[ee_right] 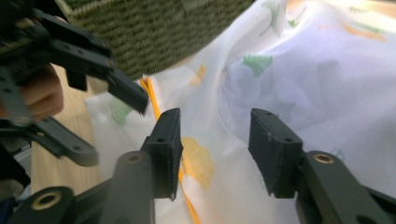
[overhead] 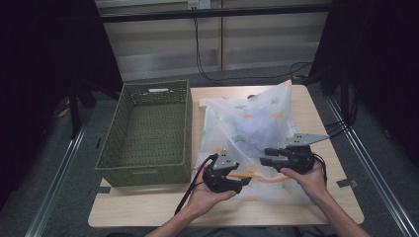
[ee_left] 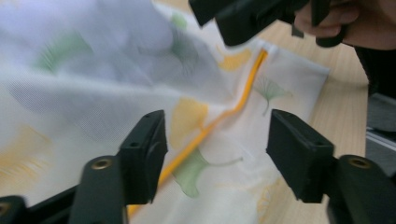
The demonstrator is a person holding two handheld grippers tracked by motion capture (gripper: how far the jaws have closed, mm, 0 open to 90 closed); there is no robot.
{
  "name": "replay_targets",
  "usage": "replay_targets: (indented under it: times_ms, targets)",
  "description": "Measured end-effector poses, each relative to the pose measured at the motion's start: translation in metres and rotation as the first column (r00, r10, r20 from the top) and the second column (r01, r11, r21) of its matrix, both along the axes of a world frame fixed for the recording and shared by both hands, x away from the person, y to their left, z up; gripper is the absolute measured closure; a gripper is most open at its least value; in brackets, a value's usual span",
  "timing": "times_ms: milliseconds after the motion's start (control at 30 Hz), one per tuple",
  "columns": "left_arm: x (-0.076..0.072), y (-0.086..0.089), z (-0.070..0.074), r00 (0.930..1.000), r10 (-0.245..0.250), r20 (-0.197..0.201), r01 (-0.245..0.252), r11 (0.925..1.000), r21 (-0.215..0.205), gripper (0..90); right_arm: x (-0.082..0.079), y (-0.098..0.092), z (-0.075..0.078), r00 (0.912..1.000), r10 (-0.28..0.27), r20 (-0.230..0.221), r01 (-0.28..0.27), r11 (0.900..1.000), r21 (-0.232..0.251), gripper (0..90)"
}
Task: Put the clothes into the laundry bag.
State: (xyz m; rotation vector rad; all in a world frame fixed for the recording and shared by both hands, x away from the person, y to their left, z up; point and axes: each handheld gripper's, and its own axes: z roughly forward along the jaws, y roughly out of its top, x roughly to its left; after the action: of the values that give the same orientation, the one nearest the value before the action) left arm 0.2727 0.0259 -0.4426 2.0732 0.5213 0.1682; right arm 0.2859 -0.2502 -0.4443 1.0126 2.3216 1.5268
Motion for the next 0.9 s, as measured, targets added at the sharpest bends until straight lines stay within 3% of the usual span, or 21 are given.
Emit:
replay_targets:
  times_ms: [133,233,333,433,533,600,667,733,767,833,900]
  targets:
    - [0.002,0.010,0.005,0.9995,0.026,0.017,-0.026,0.9995,0.014,27.6,-0.002,0.000,0.006,0.9996,-0.025,-0.008,0.025,1.000,-0.010,42.6]
    - [-0.006,0.016,0.011,0.9959,-0.001,0.090,-0.002,0.9991,0.042,21.0,-0.005,-0.002,0.011,0.9987,-0.051,0.004,0.051,0.999,-0.003,36.8]
    - [-0.009,0.025,0.016,0.9973,0.002,0.073,-0.003,0.9998,0.019,19.3,-0.009,-0.007,0.015,0.9983,-0.058,0.007,0.058,0.998,0.014,34.5]
    - [-0.010,0.035,0.020,0.9973,0.035,0.064,-0.035,0.9994,-0.007,16.3,-0.015,-0.010,0.017,0.9975,-0.071,0.004,0.071,0.997,0.021,26.3]
    - [-0.014,0.046,0.025,0.9955,0.080,0.050,-0.079,0.9968,-0.013,15.7,-0.021,-0.016,0.017,0.9960,-0.089,0.012,0.088,0.996,0.020,27.1]
    - [-0.017,0.058,0.030,0.9937,0.089,0.068,-0.088,0.9958,-0.028,15.7,-0.026,-0.021,0.016,0.9952,-0.097,0.012,0.097,0.995,0.027,28.1]
    - [-0.019,0.071,0.033,0.9887,0.121,0.088,-0.118,0.9922,-0.042,15.8,-0.030,-0.025,0.016,0.9942,-0.107,0.012,0.107,0.994,0.025,29.4]
    - [-0.020,0.084,0.035,0.9897,0.127,0.066,-0.124,0.9909,-0.053,17.4,-0.032,-0.028,0.015,0.9936,-0.113,0.002,0.113,0.993,0.024,29.4]
    - [-0.021,0.091,0.036,0.9878,0.144,0.060,-0.140,0.9882,-0.062,21.9,-0.033,-0.029,0.015,0.9927,-0.121,0.003,0.121,0.993,0.014,29.4]
    - [-0.025,0.103,0.036,0.9795,0.192,0.061,-0.187,0.9786,-0.087,21.0,-0.035,-0.031,0.014,0.9885,-0.151,0.001,0.151,0.988,0.019,29.4]
    - [-0.029,0.115,0.037,0.9769,0.201,0.071,-0.194,0.9755,-0.105,21.3,-0.036,-0.034,0.013,0.9862,-0.165,0.002,0.165,0.985,0.045,29.4]
